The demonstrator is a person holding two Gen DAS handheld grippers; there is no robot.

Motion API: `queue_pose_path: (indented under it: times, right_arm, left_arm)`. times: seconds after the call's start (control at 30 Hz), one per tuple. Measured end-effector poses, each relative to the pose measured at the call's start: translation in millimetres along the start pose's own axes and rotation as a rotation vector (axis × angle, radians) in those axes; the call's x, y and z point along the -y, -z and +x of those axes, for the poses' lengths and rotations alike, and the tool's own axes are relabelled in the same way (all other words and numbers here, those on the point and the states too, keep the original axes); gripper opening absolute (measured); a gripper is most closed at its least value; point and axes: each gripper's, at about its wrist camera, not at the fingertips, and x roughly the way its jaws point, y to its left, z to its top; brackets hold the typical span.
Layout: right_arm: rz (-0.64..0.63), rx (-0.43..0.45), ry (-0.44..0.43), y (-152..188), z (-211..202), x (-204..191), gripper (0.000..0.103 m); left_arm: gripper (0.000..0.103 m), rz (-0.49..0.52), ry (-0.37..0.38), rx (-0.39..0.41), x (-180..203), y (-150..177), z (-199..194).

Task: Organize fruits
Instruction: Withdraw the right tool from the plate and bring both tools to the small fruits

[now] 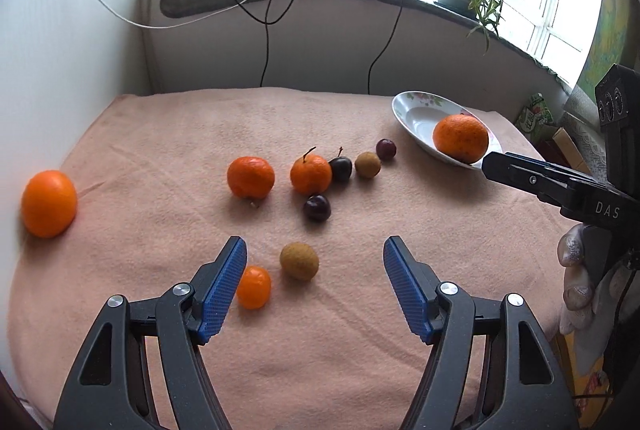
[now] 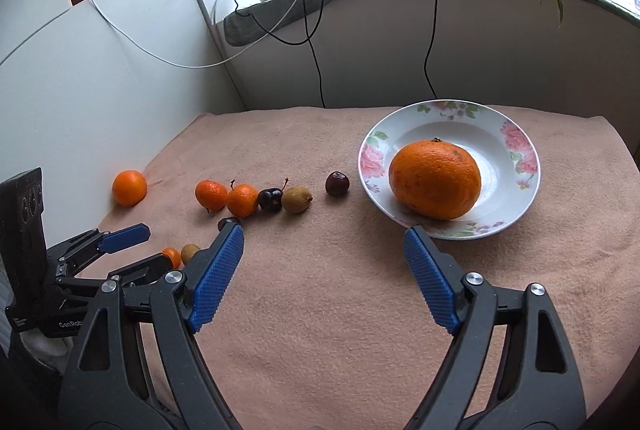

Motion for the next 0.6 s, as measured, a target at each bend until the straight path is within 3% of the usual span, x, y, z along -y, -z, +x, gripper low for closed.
queue_pose_path:
  times: [0.23, 0.47, 0.6]
  right_arm:
    - [-0.057, -0.063, -0.082, 4.2, 25.3, -32.6, 0.085]
    - [-0.098, -0.116, -0.165, 6.7, 45.5, -63.7, 0.083]
    - [-0.102, -0.159, -0.202, 9.2, 59.1, -75.7, 0.068]
  left_arm:
    - [0.071, -0.016, -0.063, -0.006, -16.8, 17.5, -7.3]
    - [0.071, -0.073, -0.056, -0.036, -36.4, 27.7, -2.4]
    - [0.061, -0.085, -0.033, -0.039, -40.9, 32.0, -0.5]
